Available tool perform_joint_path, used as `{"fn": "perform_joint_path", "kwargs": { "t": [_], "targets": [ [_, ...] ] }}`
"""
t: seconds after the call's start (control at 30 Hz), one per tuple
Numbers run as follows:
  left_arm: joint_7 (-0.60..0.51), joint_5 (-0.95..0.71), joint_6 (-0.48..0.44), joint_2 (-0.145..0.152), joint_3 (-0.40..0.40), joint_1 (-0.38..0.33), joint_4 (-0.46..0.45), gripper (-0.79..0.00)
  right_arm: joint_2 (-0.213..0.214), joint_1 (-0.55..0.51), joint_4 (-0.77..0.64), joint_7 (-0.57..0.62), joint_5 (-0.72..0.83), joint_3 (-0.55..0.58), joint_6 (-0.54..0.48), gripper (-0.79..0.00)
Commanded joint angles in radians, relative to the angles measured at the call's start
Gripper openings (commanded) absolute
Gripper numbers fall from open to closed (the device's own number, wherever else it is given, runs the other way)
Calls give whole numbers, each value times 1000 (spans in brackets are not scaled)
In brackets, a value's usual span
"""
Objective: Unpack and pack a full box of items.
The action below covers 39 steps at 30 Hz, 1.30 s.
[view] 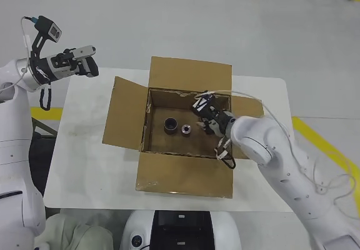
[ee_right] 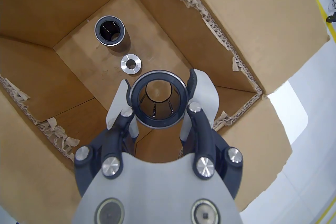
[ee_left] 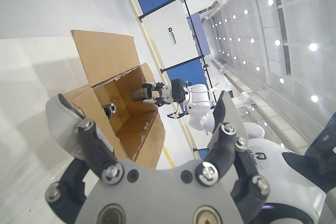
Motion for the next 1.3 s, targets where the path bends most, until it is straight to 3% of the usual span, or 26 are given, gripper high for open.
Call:
{"fn": "perform_joint_path", "kwargs": {
  "t": [0.0, 0.5, 0.67, 0.83, 1.0, 1.17, 1.27],
  "targets": [
    [0, 0, 0, 0, 0, 0, 0, 0, -4, 10, 26, -4, 1, -11, 6, -785],
    [0, 0, 0, 0, 0, 0, 0, 0, -42, 92, 239, -26, 40, -88, 48, -785],
    [0, 0, 0, 0, 0, 0, 0, 0, -54, 105, 294, -34, 58, -106, 63, -745],
    [0, 0, 0, 0, 0, 0, 0, 0, -65, 119, 335, -41, 80, -118, 66, -659],
    [0, 0, 0, 0, 0, 0, 0, 0, -73, 125, 362, -45, 101, -122, 66, -489],
    [0, 0, 0, 0, 0, 0, 0, 0, -76, 123, 366, -45, 100, -123, 63, -416],
    [0, 0, 0, 0, 0, 0, 0, 0, -76, 119, 358, -41, 96, -119, 63, -259]
  ]
}}
